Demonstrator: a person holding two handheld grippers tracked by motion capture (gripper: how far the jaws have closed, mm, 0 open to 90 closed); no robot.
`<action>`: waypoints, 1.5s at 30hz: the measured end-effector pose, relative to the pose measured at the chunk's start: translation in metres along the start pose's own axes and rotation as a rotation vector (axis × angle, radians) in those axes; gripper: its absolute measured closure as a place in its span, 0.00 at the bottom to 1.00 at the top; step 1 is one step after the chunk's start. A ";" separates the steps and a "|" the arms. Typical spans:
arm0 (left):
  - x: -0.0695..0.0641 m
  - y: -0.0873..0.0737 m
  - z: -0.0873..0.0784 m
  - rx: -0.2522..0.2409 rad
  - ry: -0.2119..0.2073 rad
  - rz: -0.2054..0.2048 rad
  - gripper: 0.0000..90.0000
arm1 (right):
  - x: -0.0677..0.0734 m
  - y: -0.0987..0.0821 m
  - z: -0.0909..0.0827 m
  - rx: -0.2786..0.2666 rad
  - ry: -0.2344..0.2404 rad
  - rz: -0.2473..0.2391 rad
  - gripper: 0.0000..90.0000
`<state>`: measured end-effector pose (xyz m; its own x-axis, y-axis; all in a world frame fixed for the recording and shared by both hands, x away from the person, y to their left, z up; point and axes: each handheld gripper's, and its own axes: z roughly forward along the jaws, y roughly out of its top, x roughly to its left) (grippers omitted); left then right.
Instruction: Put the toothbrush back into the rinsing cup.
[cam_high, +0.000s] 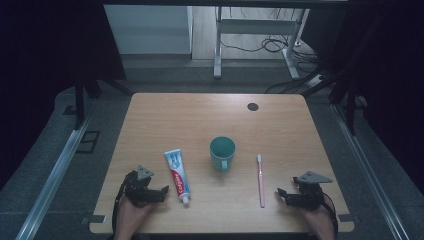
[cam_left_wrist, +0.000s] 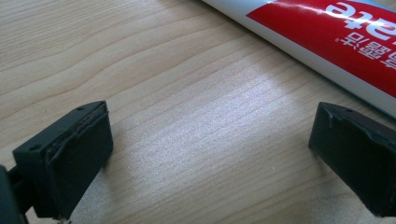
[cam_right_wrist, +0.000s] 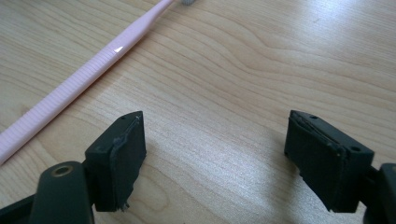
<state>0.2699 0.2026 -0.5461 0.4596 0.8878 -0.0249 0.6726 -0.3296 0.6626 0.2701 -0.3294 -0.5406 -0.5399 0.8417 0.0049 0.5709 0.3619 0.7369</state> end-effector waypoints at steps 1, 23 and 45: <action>0.000 0.000 0.000 0.000 0.000 0.000 0.00 | 0.000 0.000 0.000 -0.001 -0.001 0.000 0.24; 0.000 0.000 0.000 0.000 0.000 0.000 0.00 | -0.001 0.009 -0.010 0.036 0.056 0.050 0.37; -0.001 0.000 0.000 0.000 0.005 -0.005 0.00 | 0.004 0.025 -0.011 0.066 0.156 0.020 0.94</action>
<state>0.2698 0.2019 -0.5461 0.4528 0.8913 -0.0246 0.6752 -0.3248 0.6623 0.2752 -0.3213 -0.5149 -0.6146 0.7784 0.1283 0.6194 0.3755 0.6894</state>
